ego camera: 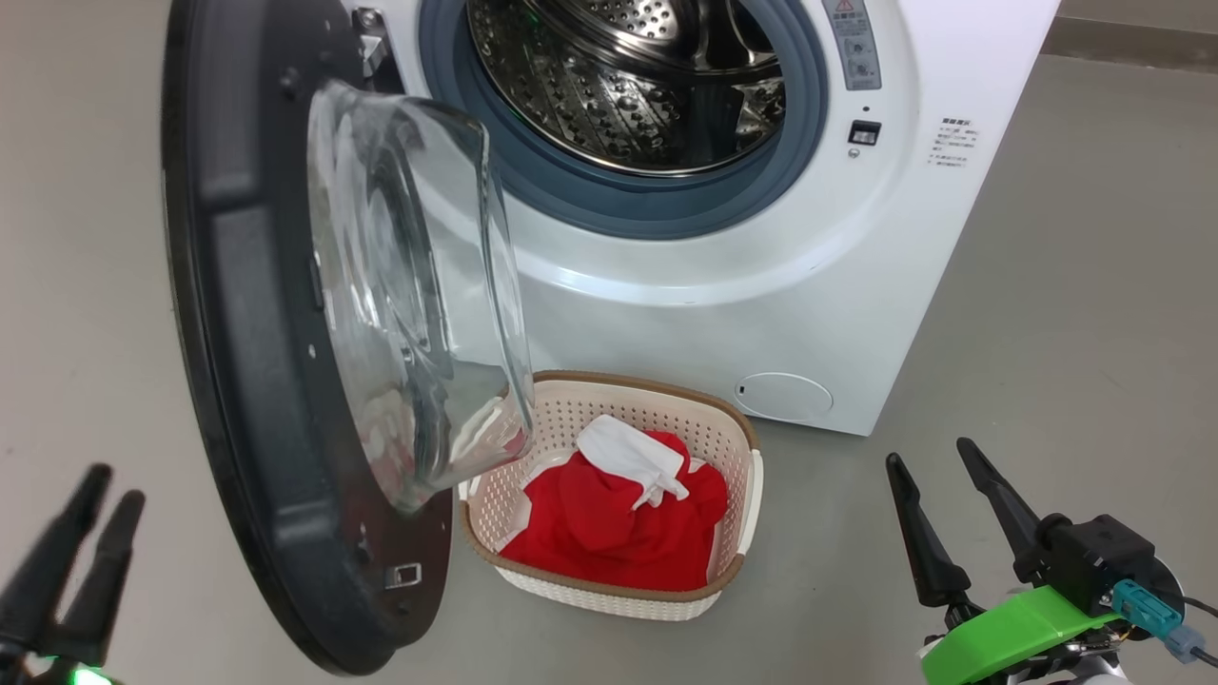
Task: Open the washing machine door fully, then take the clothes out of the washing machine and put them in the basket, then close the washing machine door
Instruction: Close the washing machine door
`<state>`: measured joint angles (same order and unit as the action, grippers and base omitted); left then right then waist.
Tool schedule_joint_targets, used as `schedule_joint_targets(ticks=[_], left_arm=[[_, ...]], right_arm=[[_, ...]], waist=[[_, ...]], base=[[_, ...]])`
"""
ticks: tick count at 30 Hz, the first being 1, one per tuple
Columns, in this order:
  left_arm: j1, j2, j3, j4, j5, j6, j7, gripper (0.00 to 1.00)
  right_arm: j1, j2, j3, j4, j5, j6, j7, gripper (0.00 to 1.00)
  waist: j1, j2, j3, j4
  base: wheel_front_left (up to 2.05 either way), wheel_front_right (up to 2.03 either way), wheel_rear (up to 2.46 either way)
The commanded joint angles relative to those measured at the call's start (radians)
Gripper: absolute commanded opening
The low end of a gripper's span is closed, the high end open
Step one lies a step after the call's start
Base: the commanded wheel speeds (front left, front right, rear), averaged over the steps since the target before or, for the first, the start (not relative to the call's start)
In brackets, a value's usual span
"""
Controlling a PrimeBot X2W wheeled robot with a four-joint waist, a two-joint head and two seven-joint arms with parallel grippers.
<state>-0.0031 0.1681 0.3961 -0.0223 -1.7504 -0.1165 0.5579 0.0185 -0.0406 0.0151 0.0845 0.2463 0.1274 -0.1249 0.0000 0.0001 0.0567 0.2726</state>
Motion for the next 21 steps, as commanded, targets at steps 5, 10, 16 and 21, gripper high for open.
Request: schedule_joint_targets(ticks=[5, 10, 16, 21], left_arm=[[-0.052, -0.005, 0.081, -0.031, 0.043, -0.014, -0.064, 1.0], [-0.069, -0.024, 0.111, -0.076, 0.16, -0.014, -0.169, 1.0], [-0.088, -0.028, 0.096, -0.137, 0.325, -0.014, -0.302, 1.0], [-0.074, 0.02, 0.024, -0.18, 0.621, -0.014, -0.457, 1.0]], right_arm=[[-0.013, -0.01, 0.024, -0.021, 0.01, 0.003, -0.013, 1.0], [-0.014, -0.01, 0.02, -0.021, 0.01, 0.003, -0.013, 1.0], [-0.017, -0.01, 0.01, -0.021, 0.001, 0.003, -0.013, 1.0], [-0.015, -0.01, 0.003, -0.022, -0.005, 0.003, -0.013, 1.0]], waist=[[0.0, -0.0001, -0.003, 0.008], [0.0, -0.0001, -0.003, 0.013], [0.0, -0.0001, -0.005, 0.02], [0.0, -0.0001, -0.008, 0.025]], base=[[0.0, 0.0, 0.0], [0.0, 0.0, 0.0], [0.0, 0.0, 0.0], [0.0, 0.0, 0.0]])
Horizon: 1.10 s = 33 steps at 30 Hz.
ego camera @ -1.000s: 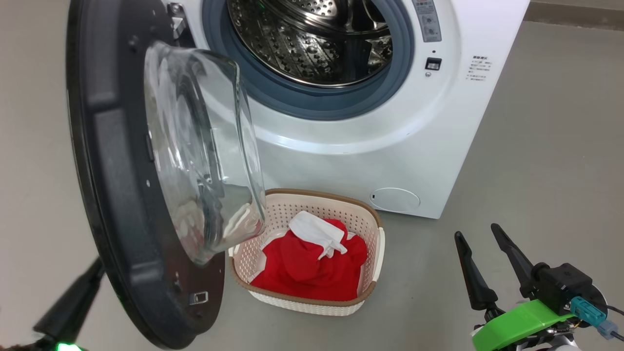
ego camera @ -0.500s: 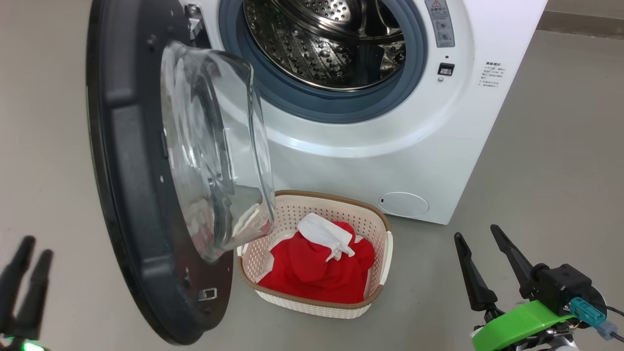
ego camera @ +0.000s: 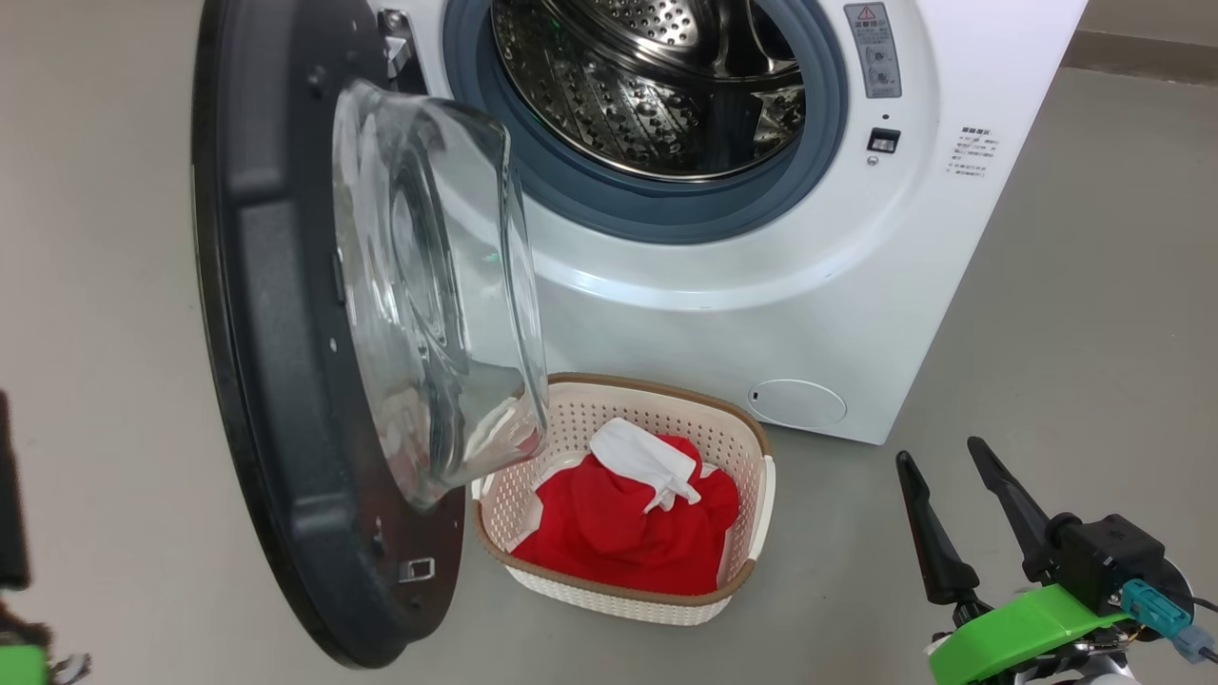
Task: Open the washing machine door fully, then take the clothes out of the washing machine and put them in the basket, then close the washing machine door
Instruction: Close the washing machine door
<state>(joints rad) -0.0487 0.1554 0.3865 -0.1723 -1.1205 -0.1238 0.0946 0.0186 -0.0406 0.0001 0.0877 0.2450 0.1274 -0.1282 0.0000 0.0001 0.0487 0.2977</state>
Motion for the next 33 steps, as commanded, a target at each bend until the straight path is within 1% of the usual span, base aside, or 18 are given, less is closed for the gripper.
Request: schedule_joint_targets(ticks=[1, 3, 5, 7, 11, 13, 16, 18, 22, 33], left_arm=[[-0.024, 0.042, 0.017, -0.033, 0.058, -0.007, -0.023, 1.0], [-0.015, 0.056, -0.018, -0.037, 0.181, -0.002, -0.064, 1.0], [-0.001, 0.074, -0.054, -0.034, 0.311, 0.021, -0.094, 1.0], [0.013, 0.085, -0.085, -0.028, 0.41, 0.045, -0.116, 1.0], [0.051, 0.103, -0.133, -0.007, 0.565, 0.096, -0.136, 1.0], [0.067, 0.104, -0.15, -0.001, 0.609, 0.113, -0.144, 1.0], [0.096, 0.107, -0.17, 0.01, 0.663, 0.133, -0.15, 1.0], [0.112, 0.102, -0.181, 0.02, 0.679, 0.14, -0.153, 1.0], [0.139, 0.111, -0.198, 0.028, 0.723, 0.156, -0.153, 1.0], [0.172, 0.111, -0.226, 0.023, 0.755, 0.174, -0.145, 1.0]], right_arm=[[-0.015, -0.01, 0.017, -0.026, -0.004, 0.003, -0.009, 1.0], [-0.013, -0.01, 0.016, -0.026, -0.007, 0.003, -0.008, 1.0], [-0.01, -0.01, 0.016, -0.027, -0.01, 0.003, -0.008, 1.0], [-0.006, -0.01, 0.017, -0.027, -0.012, 0.003, -0.008, 1.0], [0.0, -0.01, 0.02, -0.028, -0.018, 0.003, -0.006, 1.0], [0.006, -0.01, 0.02, -0.028, -0.02, 0.003, -0.006, 1.0], [0.015, -0.01, 0.019, -0.027, -0.022, 0.003, -0.005, 1.0], [0.022, -0.01, 0.017, -0.026, -0.023, 0.003, -0.004, 1.0], [0.034, -0.01, 0.017, -0.025, -0.023, 0.003, -0.002, 1.0], [0.052, -0.01, 0.024, -0.023, -0.018, 0.003, 0.0, 1.0]], waist=[[0.0, -0.0001, -0.001, 0.001], [0.0, -0.0001, -0.003, 0.003], [0.0, -0.0001, -0.006, 0.003], [0.0, -0.0001, -0.008, 0.004], [0.0, -0.0001, -0.012, 0.002], [0.0, -0.0001, -0.016, 0.002], [0.0, -0.0001, -0.024, 0.004], [0.0, -0.0001, -0.031, 0.006], [0.0, -0.0001, -0.043, 0.009], [0.0, -0.0001, -0.061, 0.014]], base=[[0.0, 0.0, 0.0], [0.0, 0.0, 0.0], [0.0, 0.0, 0.0], [0.0, 0.0, 0.0], [0.0, 0.0, 0.0], [0.0, 0.0, 0.0], [0.0, 0.0, 0.0], [0.0, 0.0, 0.0], [0.0, 0.0, 0.0], [0.0, 0.0, 0.0]])
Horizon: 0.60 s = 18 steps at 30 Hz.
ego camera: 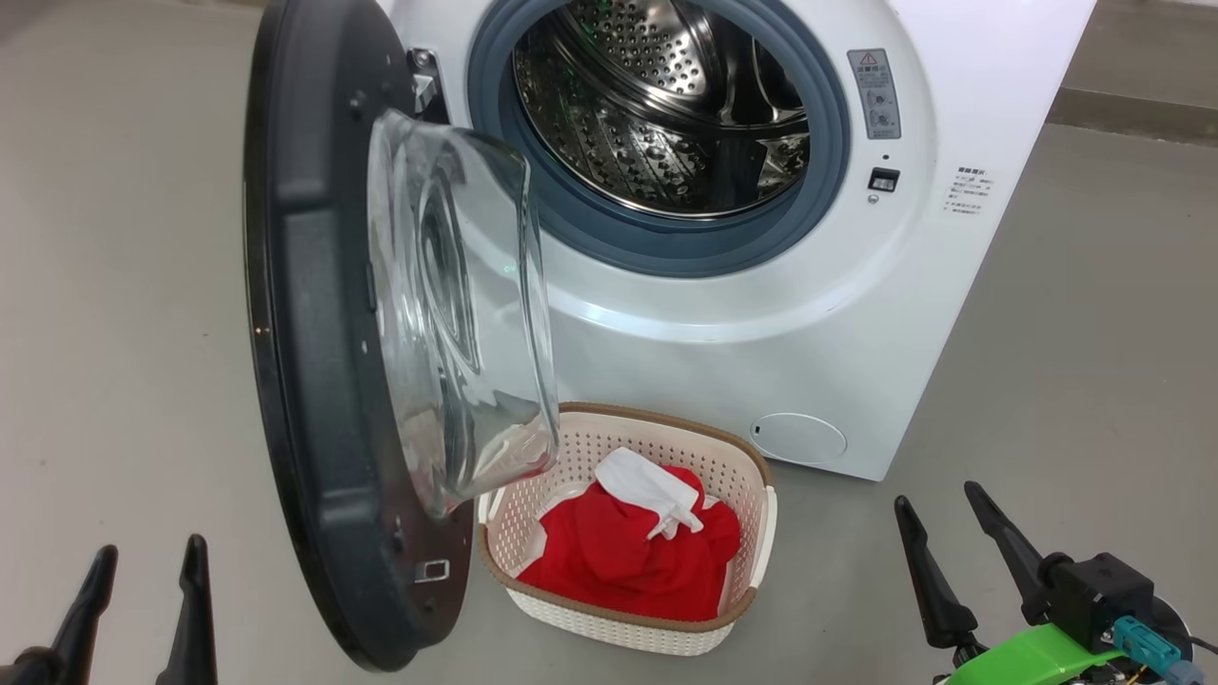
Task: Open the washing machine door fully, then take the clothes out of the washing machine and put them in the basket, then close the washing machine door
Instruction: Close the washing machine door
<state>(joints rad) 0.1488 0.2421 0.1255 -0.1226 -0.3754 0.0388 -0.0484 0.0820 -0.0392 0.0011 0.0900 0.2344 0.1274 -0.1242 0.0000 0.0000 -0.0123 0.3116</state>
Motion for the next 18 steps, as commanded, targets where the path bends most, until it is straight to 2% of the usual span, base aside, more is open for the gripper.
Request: schedule_joint_targets(ticks=[1, 18], left_arm=[[-0.025, 0.024, 0.033, -0.027, 0.01, 0.013, -0.002, 1.0], [-0.016, 0.024, 0.015, -0.06, 0.026, 0.042, 0.013, 1.0]], right_arm=[[-0.011, -0.011, 0.024, -0.025, -0.008, 0.003, -0.005, 1.0], [-0.015, -0.011, 0.025, -0.021, -0.003, 0.003, -0.008, 1.0]], waist=[[0.0, 0.0, 0.0, -0.001], [0.0, 0.0, 0.0, -0.004]], base=[[0.0, 0.0, 0.0], [0.0, 0.0, 0.0]])
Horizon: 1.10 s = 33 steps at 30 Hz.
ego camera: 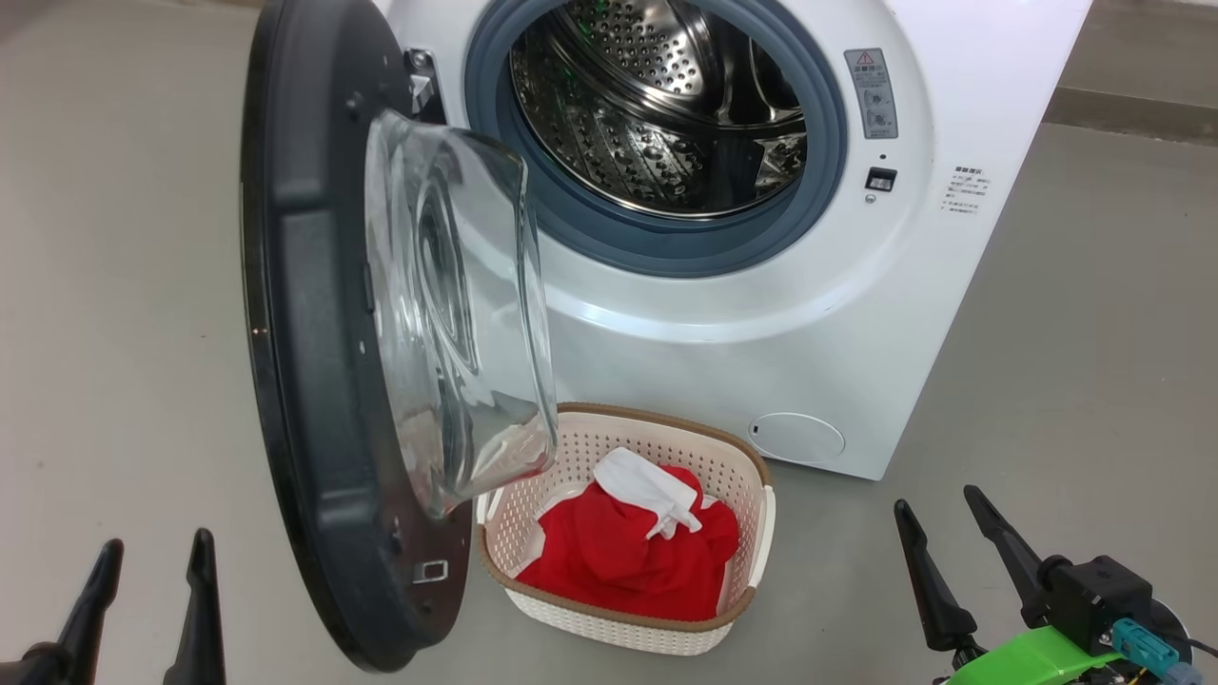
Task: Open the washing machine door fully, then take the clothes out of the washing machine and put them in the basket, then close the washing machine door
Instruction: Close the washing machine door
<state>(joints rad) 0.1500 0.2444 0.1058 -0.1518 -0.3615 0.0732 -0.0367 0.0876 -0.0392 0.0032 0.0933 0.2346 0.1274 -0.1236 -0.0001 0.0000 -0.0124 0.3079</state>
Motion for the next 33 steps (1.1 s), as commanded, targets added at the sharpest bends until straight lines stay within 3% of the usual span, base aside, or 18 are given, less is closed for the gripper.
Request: schedule_joint_targets(ticks=[1, 8, 10, 11, 23, 30, 31, 33], left_arm=[[-0.017, 0.021, 0.034, -0.033, 0.013, 0.01, 0.002, 1.0], [-0.012, 0.021, 0.027, -0.046, 0.017, 0.019, 0.007, 1.0], [-0.01, 0.022, 0.025, -0.049, 0.019, 0.022, 0.009, 0.27], [-0.01, 0.022, 0.024, -0.05, 0.02, 0.023, 0.01, 0.0], [-0.014, 0.003, 0.021, -0.081, -0.029, 0.018, 0.011, 0.0], [-0.067, -0.123, 0.119, -0.127, -0.414, -0.07, -0.002, 0.0], [-0.067, -0.123, 0.119, -0.127, -0.414, -0.07, -0.002, 0.0], [-0.094, -0.148, 0.166, -0.135, -0.569, -0.094, 0.006, 0.0]], right_arm=[[-0.021, -0.011, 0.024, -0.024, -0.003, 0.003, -0.008, 1.0], [-0.023, -0.011, 0.024, -0.025, -0.004, 0.003, -0.008, 1.0], [-0.023, -0.011, 0.023, -0.025, -0.004, 0.003, -0.007, 1.0], [-0.023, -0.011, 0.023, -0.026, -0.003, 0.003, -0.007, 1.0], [-0.022, -0.011, 0.02, -0.028, -0.003, 0.003, -0.008, 1.0], [-0.026, -0.011, 0.018, -0.031, -0.001, 0.003, -0.007, 1.0], [-0.026, -0.011, 0.018, -0.031, -0.001, 0.003, -0.007, 1.0], [-0.027, -0.011, 0.017, -0.031, 0.0, 0.003, -0.007, 1.0]], waist=[[0.0001, 0.0, 0.0, 0.0], [0.0001, 0.0, 0.003, -0.002], [0.0001, 0.0, 0.002, -0.002], [0.0001, 0.0, 0.002, -0.002], [0.0001, 0.0, 0.002, 0.002], [0.0001, 0.0, 0.004, 0.003], [0.0001, 0.0, 0.004, 0.003], [0.0001, 0.0, 0.005, 0.002]], base=[[0.0, 0.0, 0.0], [0.0, 0.0, 0.0], [0.0, 0.0, 0.0], [0.0, 0.0, 0.0], [0.0, 0.0, 0.0], [0.0, 0.0, 0.0], [0.0, 0.0, 0.0], [0.0, 0.0, 0.0]])
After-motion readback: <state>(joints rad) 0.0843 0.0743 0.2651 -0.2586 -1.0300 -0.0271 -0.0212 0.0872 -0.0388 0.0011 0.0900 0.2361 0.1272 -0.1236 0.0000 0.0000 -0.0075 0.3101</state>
